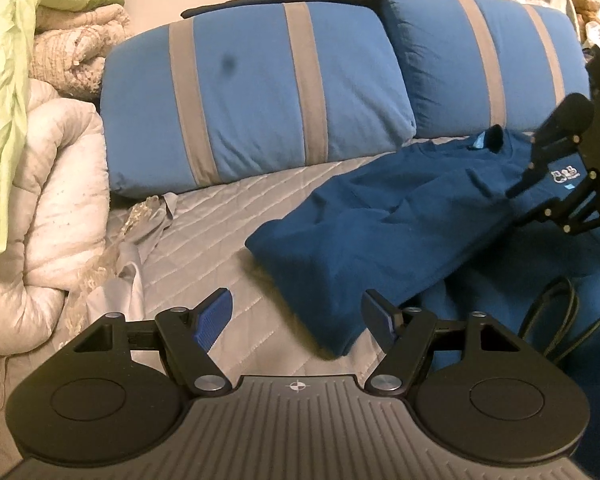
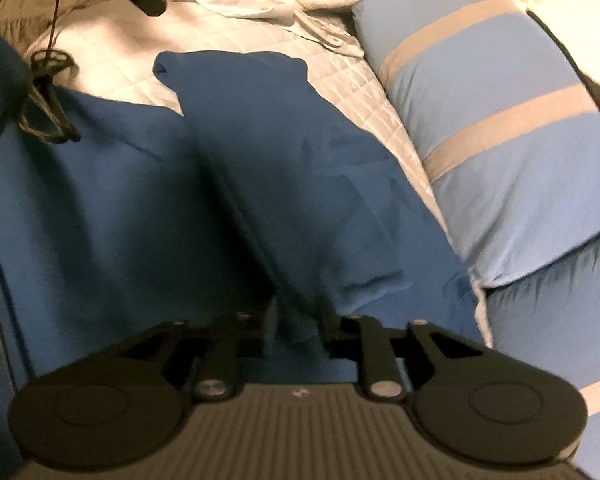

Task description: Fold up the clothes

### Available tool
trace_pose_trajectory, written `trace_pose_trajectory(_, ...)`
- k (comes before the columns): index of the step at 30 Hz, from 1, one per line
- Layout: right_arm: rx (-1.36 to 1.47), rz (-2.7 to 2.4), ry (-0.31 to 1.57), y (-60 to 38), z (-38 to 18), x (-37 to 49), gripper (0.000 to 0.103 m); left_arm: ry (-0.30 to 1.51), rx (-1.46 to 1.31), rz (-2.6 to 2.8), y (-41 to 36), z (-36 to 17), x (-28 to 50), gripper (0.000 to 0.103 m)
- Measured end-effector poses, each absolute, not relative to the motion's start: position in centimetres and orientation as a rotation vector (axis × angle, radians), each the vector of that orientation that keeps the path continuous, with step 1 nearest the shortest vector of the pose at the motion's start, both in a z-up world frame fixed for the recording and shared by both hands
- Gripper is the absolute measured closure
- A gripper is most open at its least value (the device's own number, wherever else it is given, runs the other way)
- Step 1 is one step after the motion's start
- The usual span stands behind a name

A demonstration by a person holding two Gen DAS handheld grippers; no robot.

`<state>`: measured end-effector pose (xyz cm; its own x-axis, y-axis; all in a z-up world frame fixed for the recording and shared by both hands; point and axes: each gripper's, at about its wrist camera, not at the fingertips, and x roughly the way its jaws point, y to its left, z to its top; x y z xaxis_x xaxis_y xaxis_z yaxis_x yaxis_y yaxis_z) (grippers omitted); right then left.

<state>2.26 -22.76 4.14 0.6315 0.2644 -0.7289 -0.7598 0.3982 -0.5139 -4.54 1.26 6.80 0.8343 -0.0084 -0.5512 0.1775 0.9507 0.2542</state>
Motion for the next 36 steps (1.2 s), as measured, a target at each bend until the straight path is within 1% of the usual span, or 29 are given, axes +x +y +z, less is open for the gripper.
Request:
trace_pose_trajectory(2,-0.981,0.705,0.599,-22.4,3.9,2.4,0.058,0.579,0.310,-0.104,1.2,6.7,-4.7,0.032)
trace_pose_trajectory(7,-1.052,0.718,0.586,-21.5,3.3,2.7,0.050,0.588,0.329,-0.117,0.9,6.4,-5.0,0.032)
trace_pose_trajectory(14,-1.147,0.732,0.568,-20.4,2.7,3.2,0.050,0.607,0.345,-0.129,0.4,5.7,-5.0,0.032)
trace_pose_trajectory(16,-1.153,0.727,0.563,-20.3,3.1,3.3,0.054,0.613,0.353,-0.132,0.3,5.5,-4.8,0.032)
trace_pose_trajectory(17,-1.156,0.725,0.561,-20.2,3.3,3.4,0.058,0.618,0.358,-0.134,0.2,5.4,-4.7,0.032)
trace_pose_trajectory(18,-1.159,0.722,0.559,-20.2,3.5,3.5,0.073,0.623,0.364,-0.136,0.0,5.3,-4.6,0.032)
trace_pose_trajectory(19,-1.162,0.720,0.557,-20.1,3.7,3.6,0.080,0.629,0.371,-0.143,0.0,5.2,-4.5,0.032)
trace_pose_trajectory(20,-1.164,0.718,0.554,-20.1,3.9,3.7,0.084,0.634,0.383,-0.153,-0.1,5.1,-4.3,0.032)
trace_pose_trajectory(21,-1.167,0.715,0.552,-20.1,4.1,3.7,0.092,0.638,0.398,-0.162,-0.3,5.0,-4.2,0.032)
trace_pose_trajectory(22,-1.168,0.705,0.541,-20.0,4.6,3.8,0.095,0.640,0.406,-0.167,-0.4,5.0,-4.0,0.032)
trace_pose_trajectory(25,-1.150,0.642,0.484,-19.8,7.4,4.2,0.096,0.635,0.387,-0.178,-0.8,5.3,-3.1,0.032)
trace_pose_trajectory(31,-1.142,0.489,0.365,-18.4,13.1,5.6,0.097,0.599,0.220,-0.174,-1.5,6.6,0.4,0.032)
trace_pose_trajectory(36,-1.158,0.377,0.271,-17.2,17.1,6.3,0.097,0.568,0.213,-0.152,-3.4,7.2,3.5,0.032)
